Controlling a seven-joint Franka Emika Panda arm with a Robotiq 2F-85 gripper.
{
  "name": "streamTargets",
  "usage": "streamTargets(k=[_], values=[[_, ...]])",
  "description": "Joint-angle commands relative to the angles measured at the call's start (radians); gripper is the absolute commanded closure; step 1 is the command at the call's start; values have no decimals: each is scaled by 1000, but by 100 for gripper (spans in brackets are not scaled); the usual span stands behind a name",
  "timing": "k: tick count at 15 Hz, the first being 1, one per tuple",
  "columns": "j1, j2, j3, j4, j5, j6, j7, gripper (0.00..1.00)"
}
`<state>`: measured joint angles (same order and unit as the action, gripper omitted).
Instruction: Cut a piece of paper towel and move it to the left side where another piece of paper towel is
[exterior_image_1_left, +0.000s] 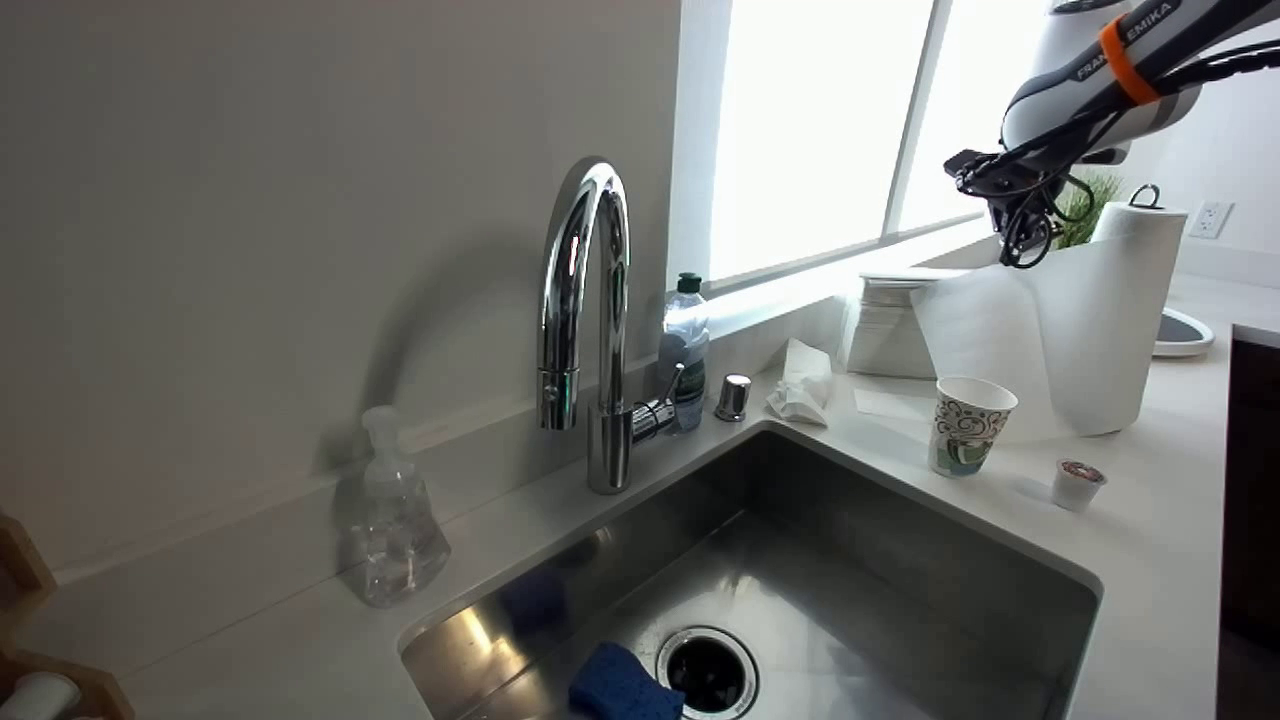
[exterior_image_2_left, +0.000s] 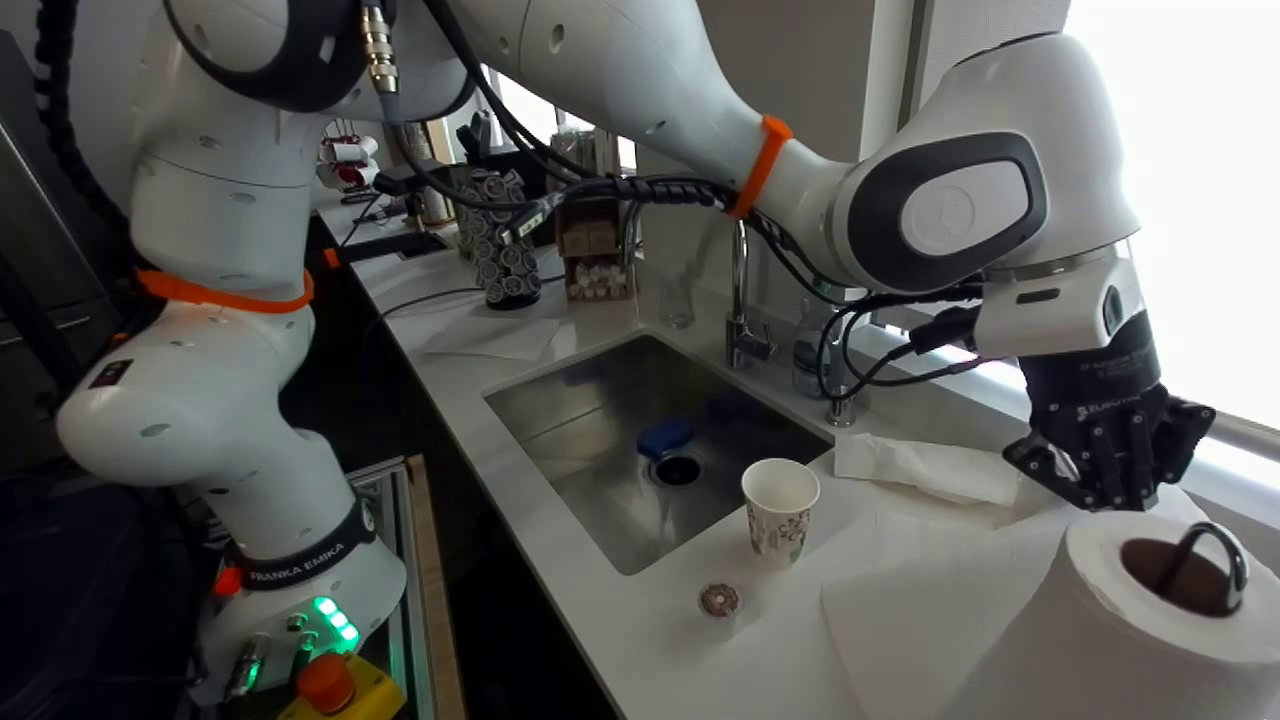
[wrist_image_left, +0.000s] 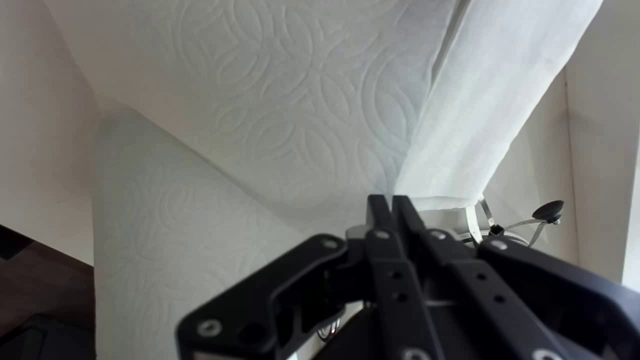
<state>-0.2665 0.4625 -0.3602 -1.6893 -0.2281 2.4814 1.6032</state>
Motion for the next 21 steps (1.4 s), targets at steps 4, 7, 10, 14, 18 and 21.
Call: streamTargets(k=[4,7,10,14,18,21], values=[[49,-30,-26,-34,7,11,13,100],[61,-29,-48,-19,-8,-34,40,73],[64,-24,-65,28,-7,-162,68,53],[46,-8,-49,94,7,-307,64,22],[33,14,-35,123,19,-318,74,0],[22,30,-26,128,30,-296,72,1]])
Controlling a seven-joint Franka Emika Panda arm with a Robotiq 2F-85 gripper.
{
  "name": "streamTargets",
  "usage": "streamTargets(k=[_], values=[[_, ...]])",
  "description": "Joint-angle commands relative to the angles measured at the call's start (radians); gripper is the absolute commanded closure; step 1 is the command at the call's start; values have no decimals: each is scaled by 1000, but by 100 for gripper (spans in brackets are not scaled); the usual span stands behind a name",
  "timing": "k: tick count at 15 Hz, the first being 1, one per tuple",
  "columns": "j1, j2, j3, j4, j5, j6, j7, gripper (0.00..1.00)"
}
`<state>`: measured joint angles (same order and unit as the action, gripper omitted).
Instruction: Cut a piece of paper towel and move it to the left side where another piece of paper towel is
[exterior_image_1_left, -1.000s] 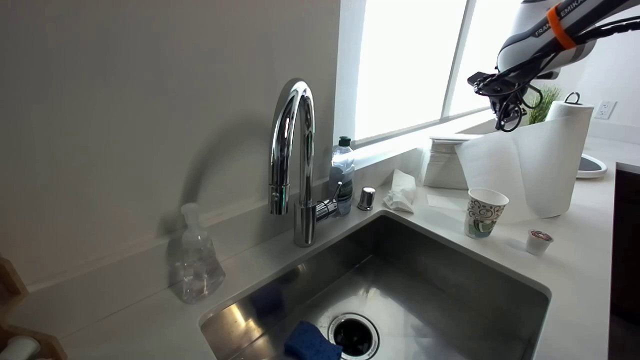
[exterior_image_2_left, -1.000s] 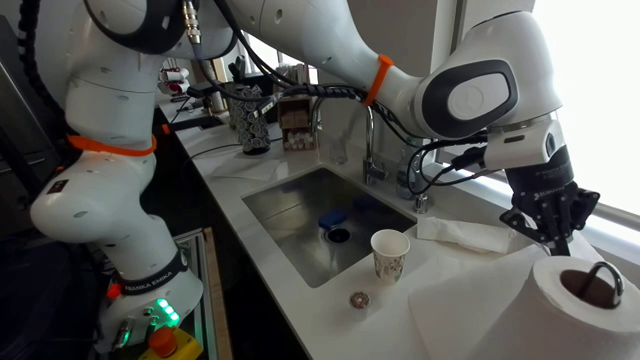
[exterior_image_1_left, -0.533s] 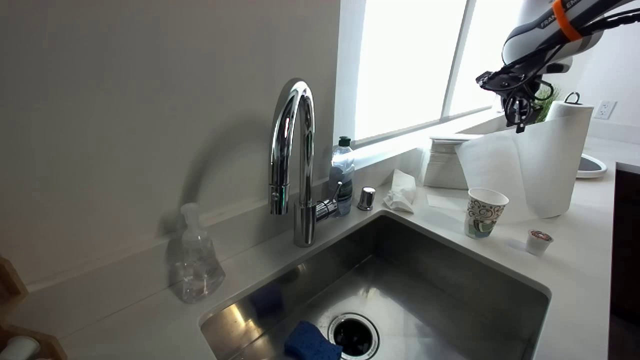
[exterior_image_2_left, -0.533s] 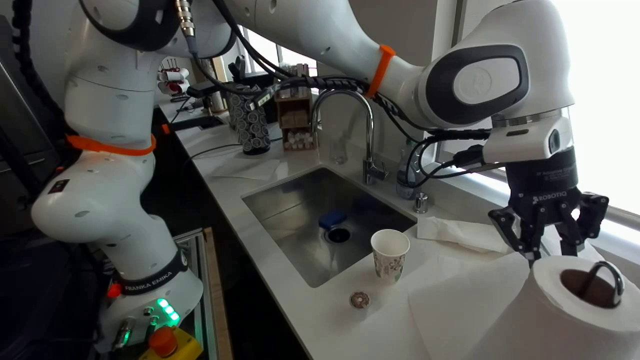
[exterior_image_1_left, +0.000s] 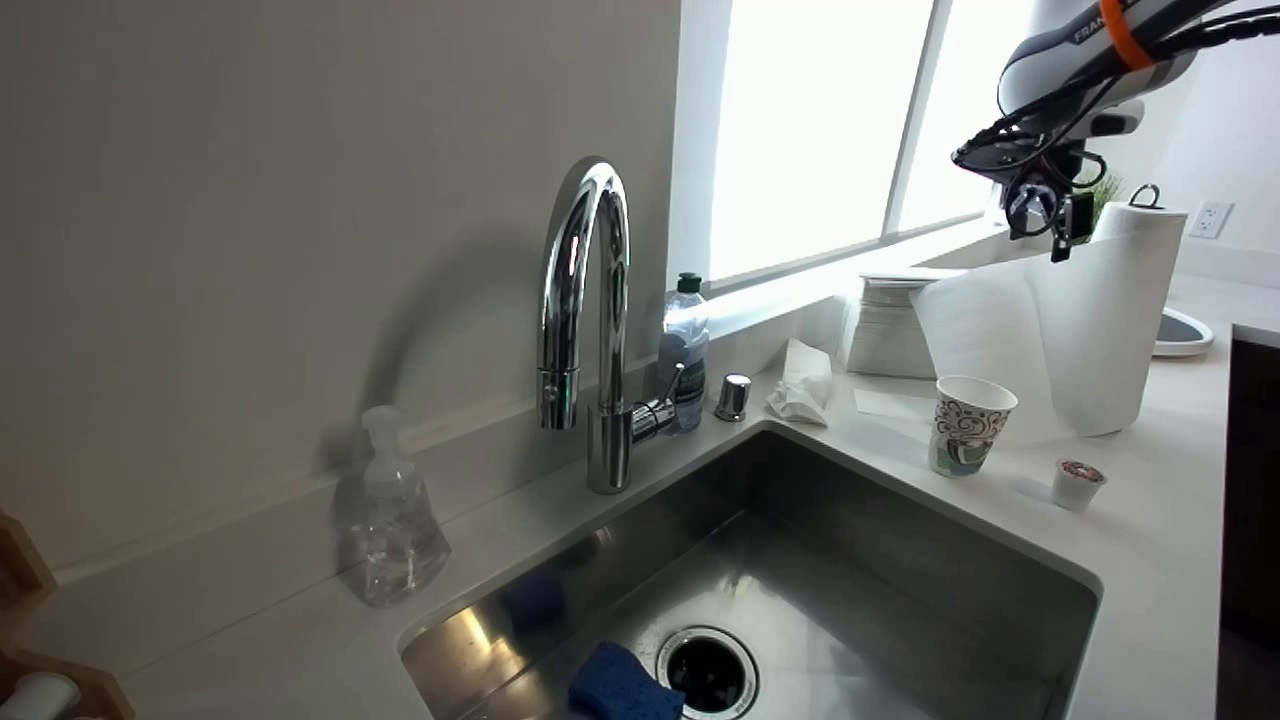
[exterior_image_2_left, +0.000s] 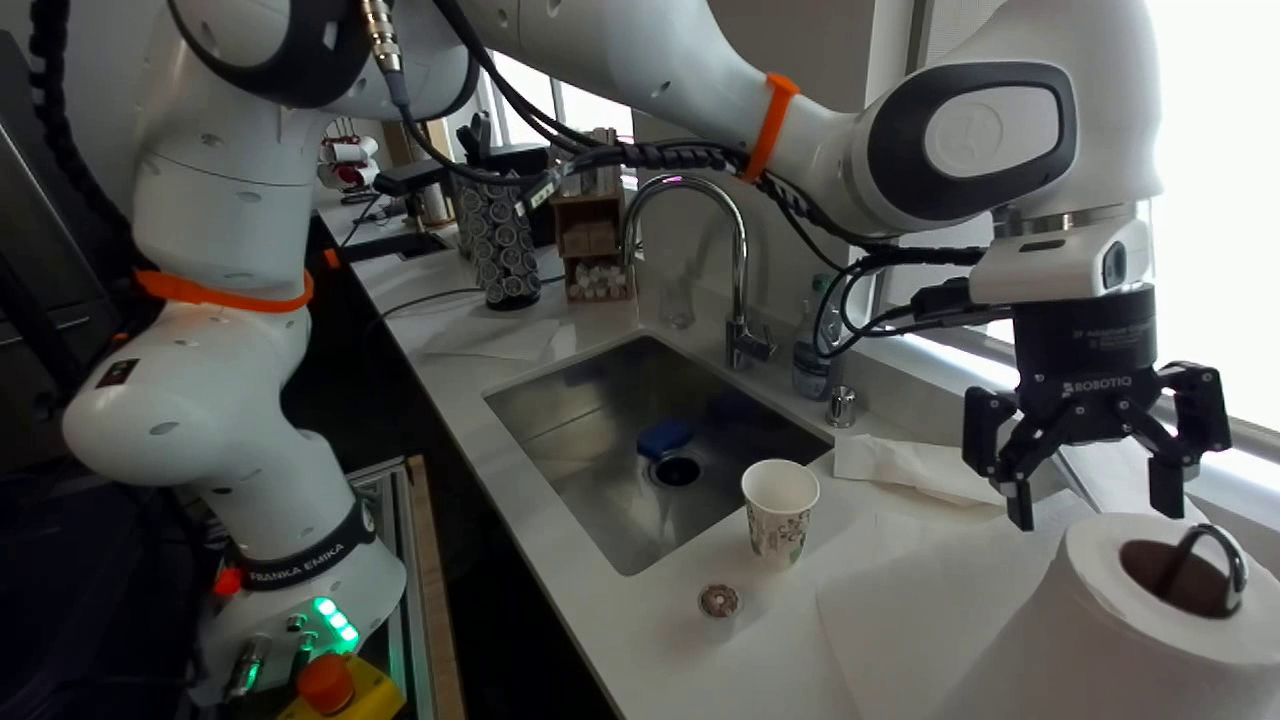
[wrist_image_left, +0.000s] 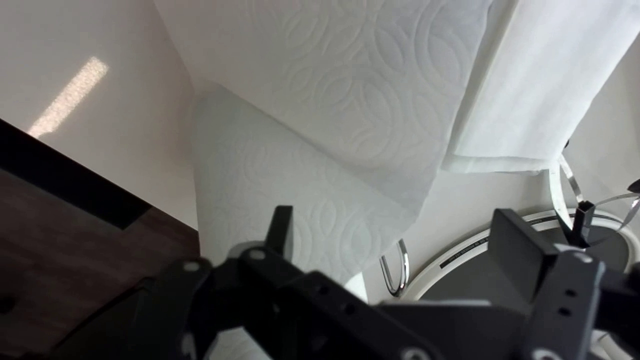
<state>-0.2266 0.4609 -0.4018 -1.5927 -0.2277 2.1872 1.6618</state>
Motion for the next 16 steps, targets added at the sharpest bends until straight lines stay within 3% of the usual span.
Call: streamTargets(k=[1,3,4,5,6,7,9,11,13,16], values=[[-19,39,15,34,29,-6,15,4],[-21,50,16,37,30,-7,15,8],[-23,57,17,41,32,-6,16,16],[-24,63,17,43,34,-2,16,18],[-25,69,17,45,33,4,16,30],[-26,73,17,47,35,6,15,28],[-27,81,17,51,34,3,14,43],[-27,84,18,50,37,4,14,42],[-26,83,18,48,35,6,15,52],[-18,70,13,41,23,12,19,87]])
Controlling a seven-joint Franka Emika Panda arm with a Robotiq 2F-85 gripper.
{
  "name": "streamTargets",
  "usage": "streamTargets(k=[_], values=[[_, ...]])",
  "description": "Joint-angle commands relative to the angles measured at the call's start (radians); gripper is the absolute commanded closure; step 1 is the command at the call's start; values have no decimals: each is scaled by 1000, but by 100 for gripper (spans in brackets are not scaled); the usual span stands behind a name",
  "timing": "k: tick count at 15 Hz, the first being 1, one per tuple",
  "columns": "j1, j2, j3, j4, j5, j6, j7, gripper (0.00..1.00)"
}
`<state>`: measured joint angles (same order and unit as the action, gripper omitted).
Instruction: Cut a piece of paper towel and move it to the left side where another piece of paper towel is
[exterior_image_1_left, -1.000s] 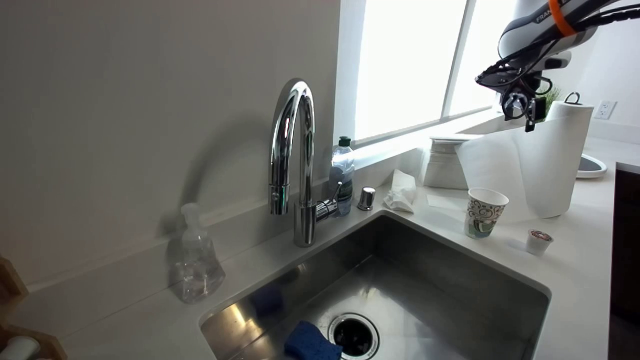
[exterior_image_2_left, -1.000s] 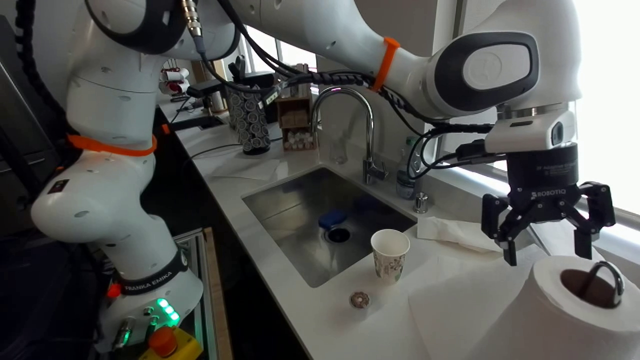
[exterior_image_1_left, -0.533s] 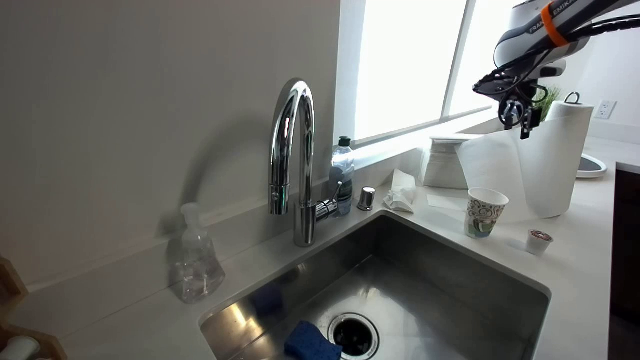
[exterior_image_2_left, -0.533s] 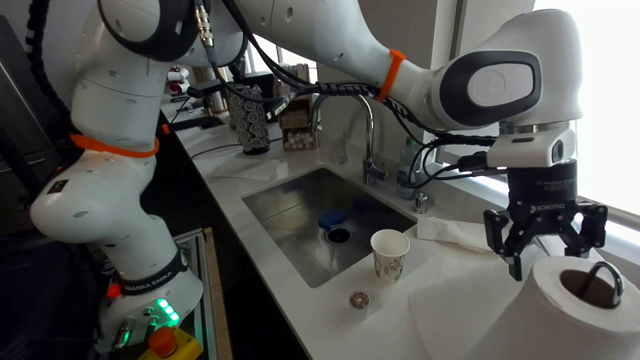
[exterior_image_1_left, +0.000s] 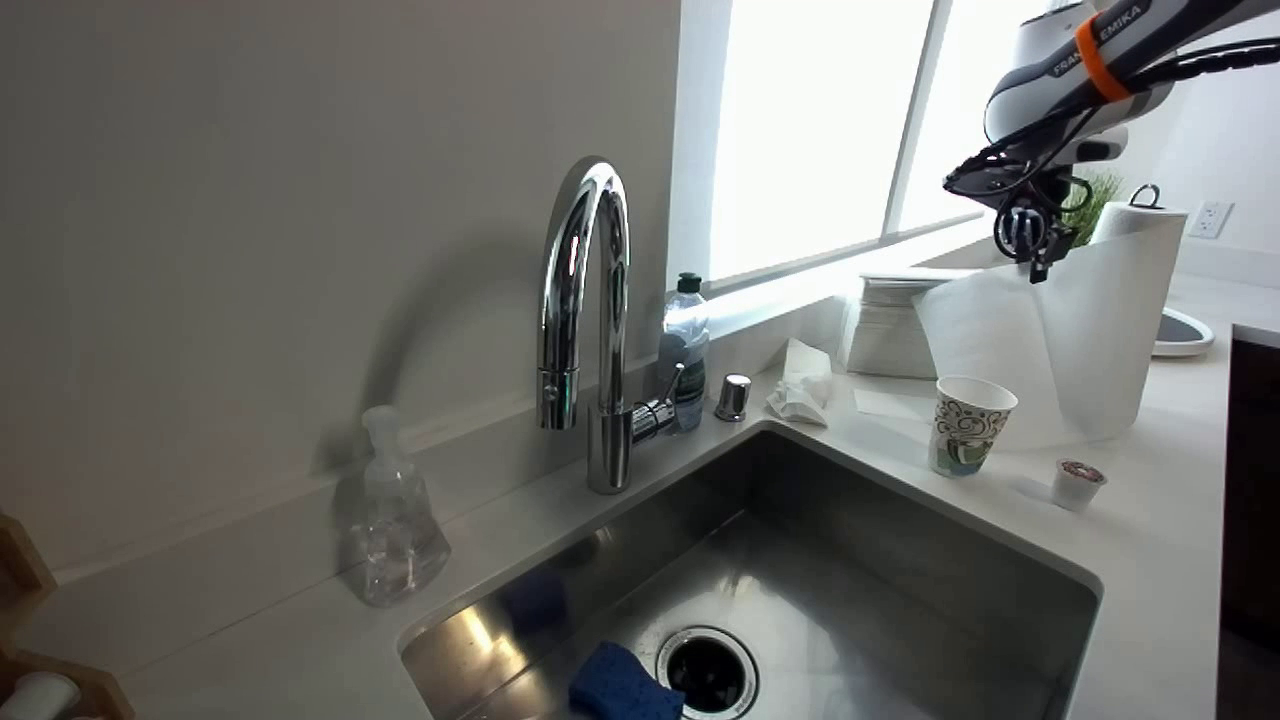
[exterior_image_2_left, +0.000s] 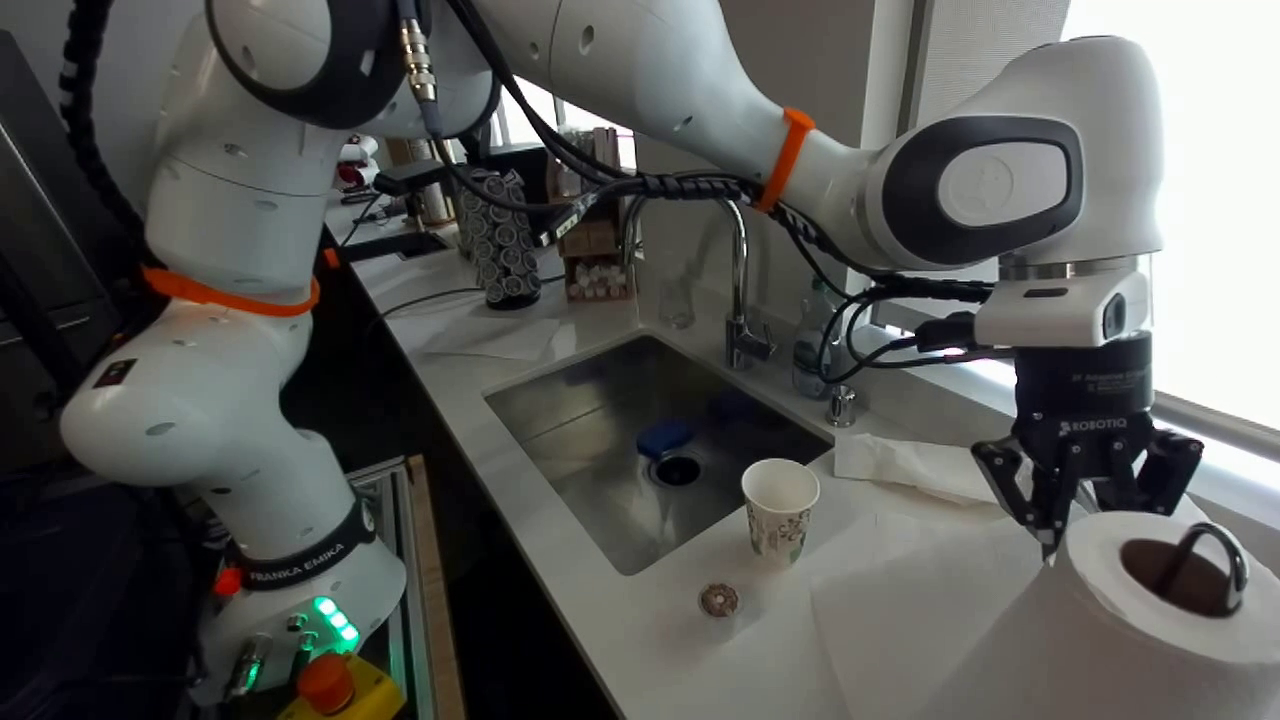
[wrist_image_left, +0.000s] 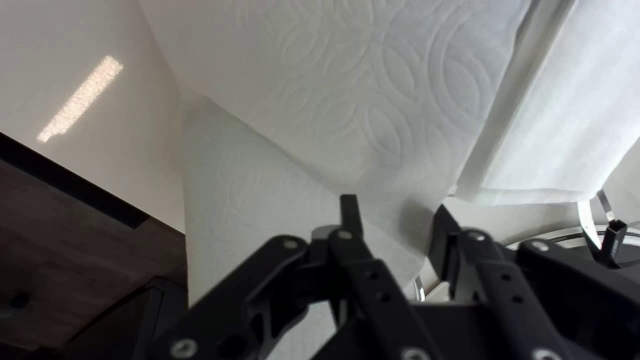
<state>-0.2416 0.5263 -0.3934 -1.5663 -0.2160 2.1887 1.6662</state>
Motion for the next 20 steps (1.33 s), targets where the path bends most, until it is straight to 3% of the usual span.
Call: streamTargets(k=[1,2,7,14,20], values=[[1,-4,3,8,4,20,17,94],[5,-9,1,6,0,26,18,100],[27,-36,2,-37,-21,143,20,100],[56,-40,-10,-155,-32,420,-14,100],[81,-70,-26,-232,-25,510,-71,100]])
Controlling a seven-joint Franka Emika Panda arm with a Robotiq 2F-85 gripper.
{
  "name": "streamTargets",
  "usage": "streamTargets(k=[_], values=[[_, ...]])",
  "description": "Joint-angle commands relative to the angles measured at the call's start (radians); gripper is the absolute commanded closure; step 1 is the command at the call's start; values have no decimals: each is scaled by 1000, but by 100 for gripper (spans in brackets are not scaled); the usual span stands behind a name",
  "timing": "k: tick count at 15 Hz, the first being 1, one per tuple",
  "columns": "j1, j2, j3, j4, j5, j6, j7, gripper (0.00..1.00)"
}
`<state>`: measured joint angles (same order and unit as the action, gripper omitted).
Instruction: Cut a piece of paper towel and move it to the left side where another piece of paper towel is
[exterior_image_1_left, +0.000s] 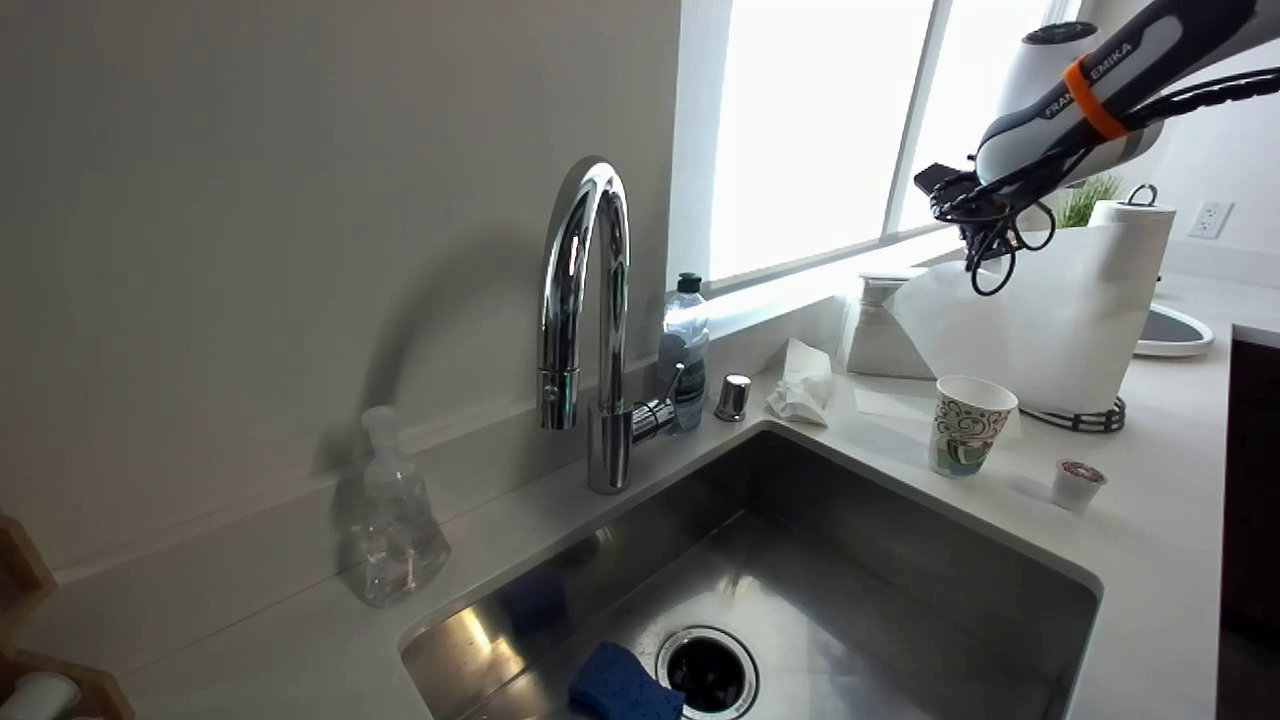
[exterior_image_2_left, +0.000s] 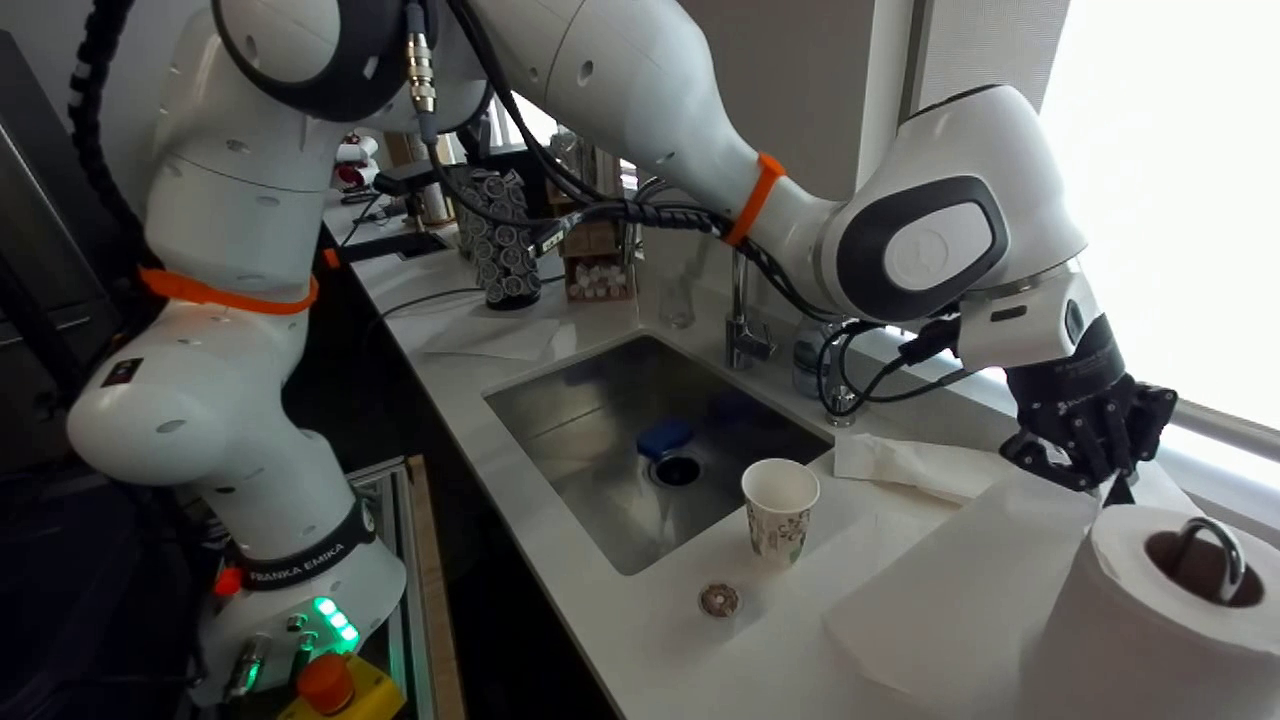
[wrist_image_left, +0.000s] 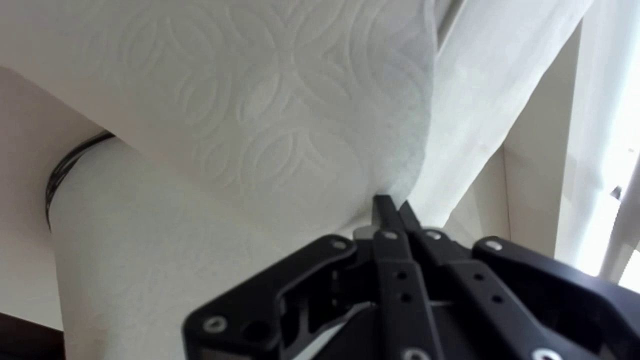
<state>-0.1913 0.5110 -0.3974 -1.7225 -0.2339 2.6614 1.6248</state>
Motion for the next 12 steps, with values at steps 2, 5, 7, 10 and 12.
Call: streamTargets(k=[2,5,7,10,12], values=[[64,-88,-61,-108,-45,28,-27,100],[83,-165,-80,-173,-79,46,-48,100],[49,-230,-21,-233,-37,106,-153,100],[12,-307,76,-309,91,165,-338,100],[-14,-336,154,-336,234,162,-483,100]])
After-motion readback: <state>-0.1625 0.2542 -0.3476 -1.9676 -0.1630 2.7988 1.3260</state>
